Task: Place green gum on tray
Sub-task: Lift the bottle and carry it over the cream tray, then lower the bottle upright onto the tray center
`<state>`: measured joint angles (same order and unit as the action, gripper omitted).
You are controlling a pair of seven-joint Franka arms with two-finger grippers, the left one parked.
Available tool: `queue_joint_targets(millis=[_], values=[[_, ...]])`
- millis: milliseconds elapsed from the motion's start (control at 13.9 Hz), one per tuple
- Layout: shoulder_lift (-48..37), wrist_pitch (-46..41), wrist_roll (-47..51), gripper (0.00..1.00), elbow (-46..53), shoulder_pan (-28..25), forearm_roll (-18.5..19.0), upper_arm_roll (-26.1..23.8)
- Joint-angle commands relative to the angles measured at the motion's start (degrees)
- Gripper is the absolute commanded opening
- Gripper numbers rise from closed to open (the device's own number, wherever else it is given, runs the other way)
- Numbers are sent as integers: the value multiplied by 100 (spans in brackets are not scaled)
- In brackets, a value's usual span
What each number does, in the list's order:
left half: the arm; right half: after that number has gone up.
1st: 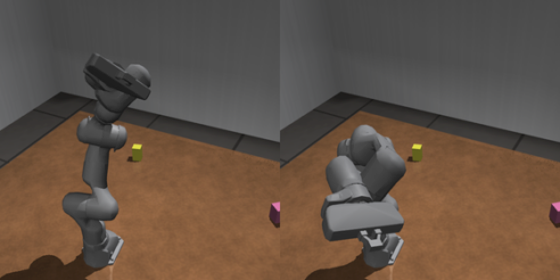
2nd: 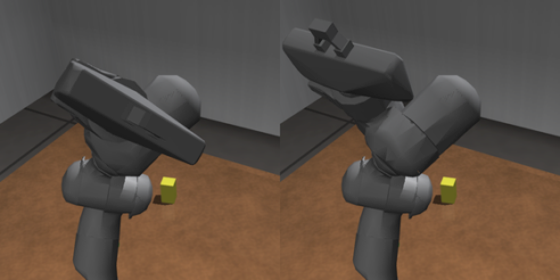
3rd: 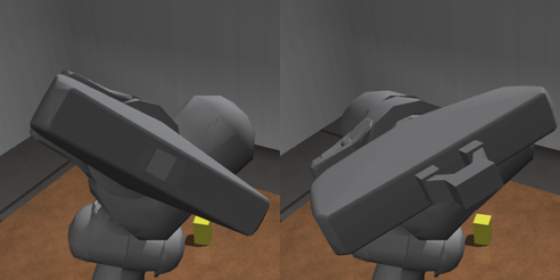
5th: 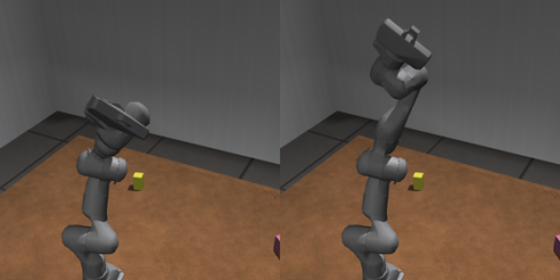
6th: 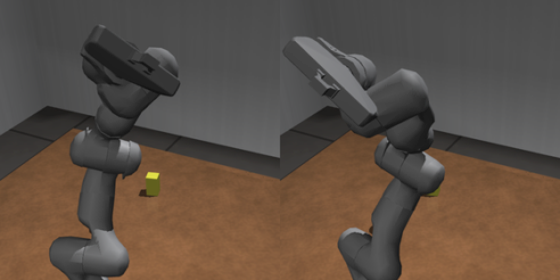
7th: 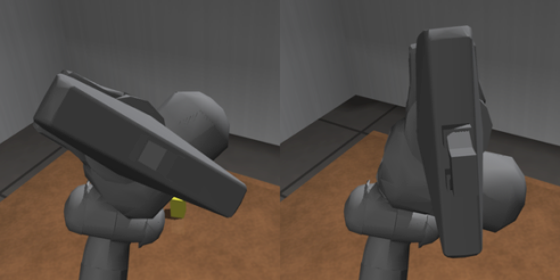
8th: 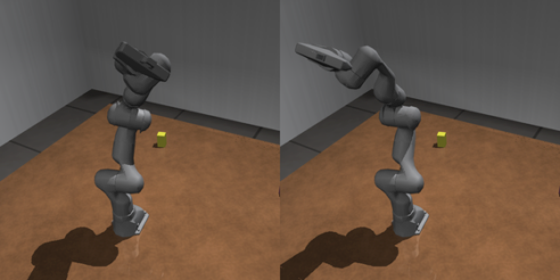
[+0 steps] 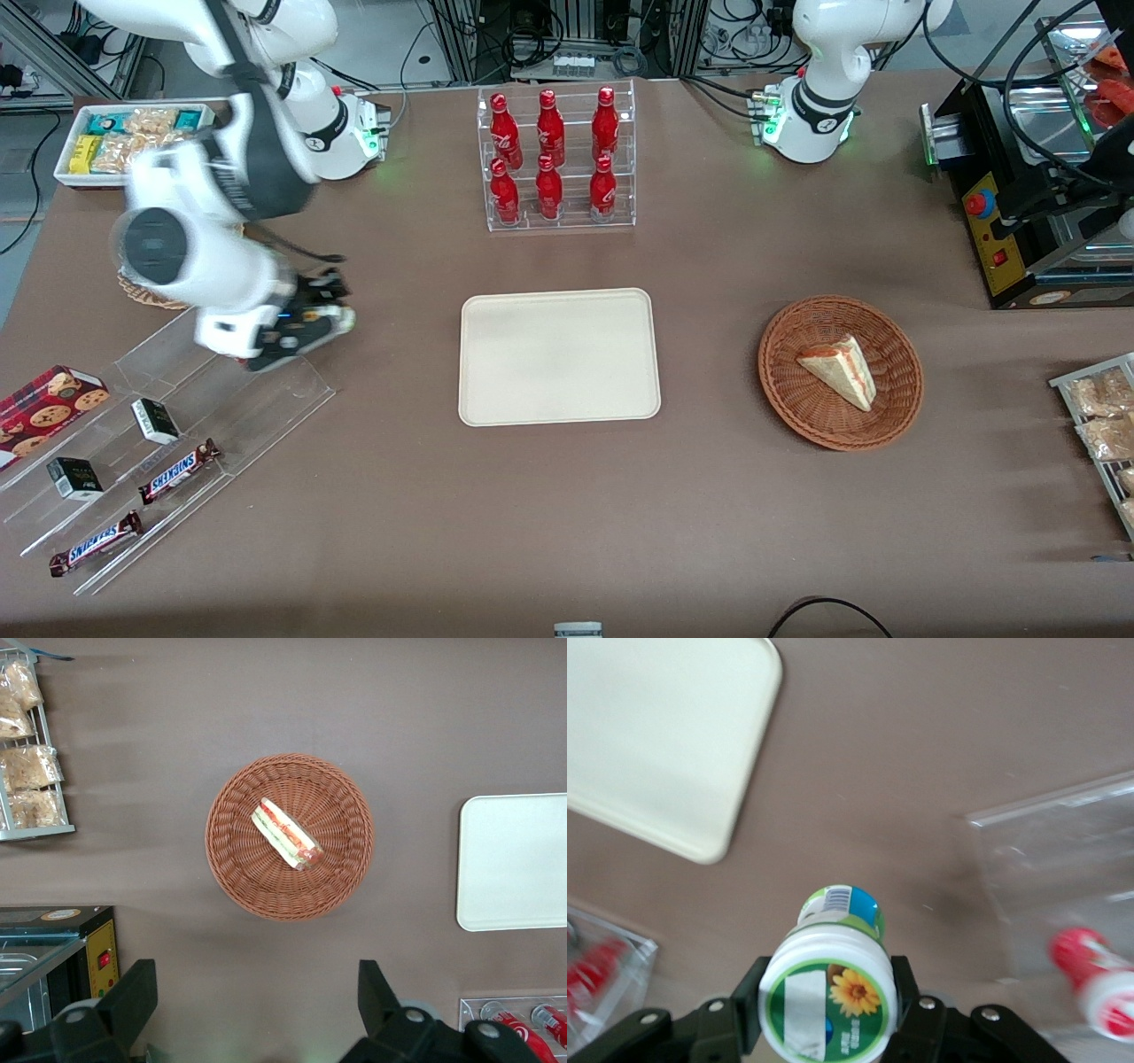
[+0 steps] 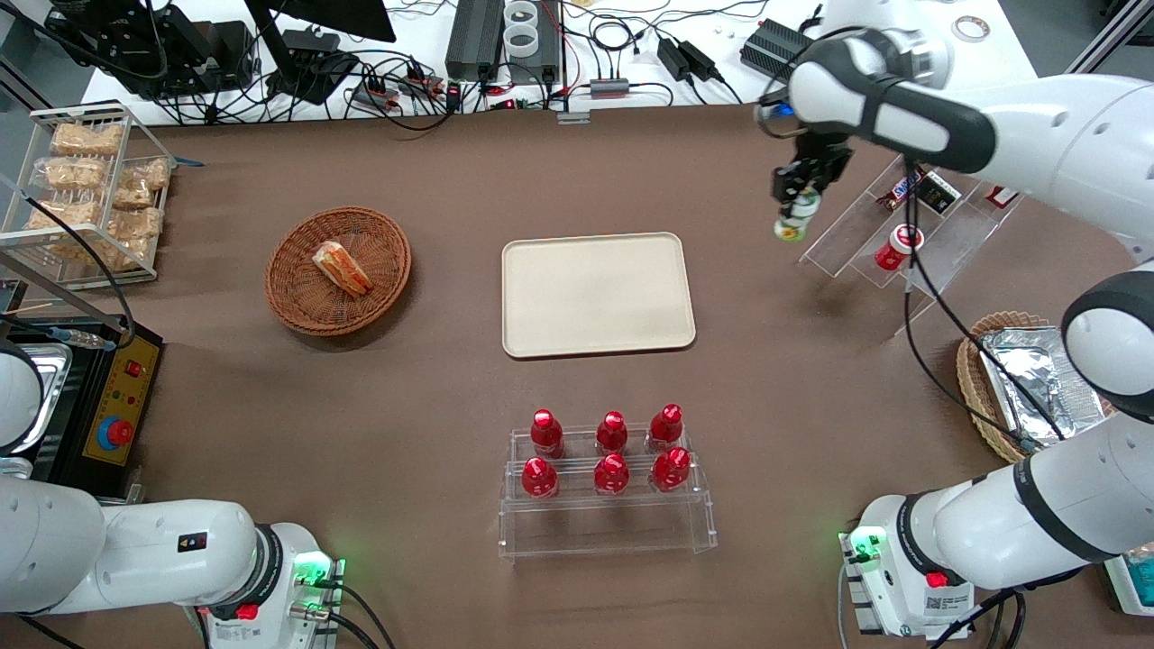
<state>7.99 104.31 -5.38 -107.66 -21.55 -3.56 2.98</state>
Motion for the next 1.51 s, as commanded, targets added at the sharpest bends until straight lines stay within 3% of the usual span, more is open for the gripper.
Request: queue_joint_targets(millis=[0, 432, 647, 935, 1439], values=[[545, 386, 895, 0, 341, -541, -276, 71], [1704, 854, 2750, 0, 1403, -1544, -329, 71], [2250, 1194, 3226, 0, 1835, -1791, -671, 71], [2865, 2127, 3666, 0, 2037, -2169, -681, 80], [3305, 2629, 3675, 0, 2047, -2248, -646, 89]])
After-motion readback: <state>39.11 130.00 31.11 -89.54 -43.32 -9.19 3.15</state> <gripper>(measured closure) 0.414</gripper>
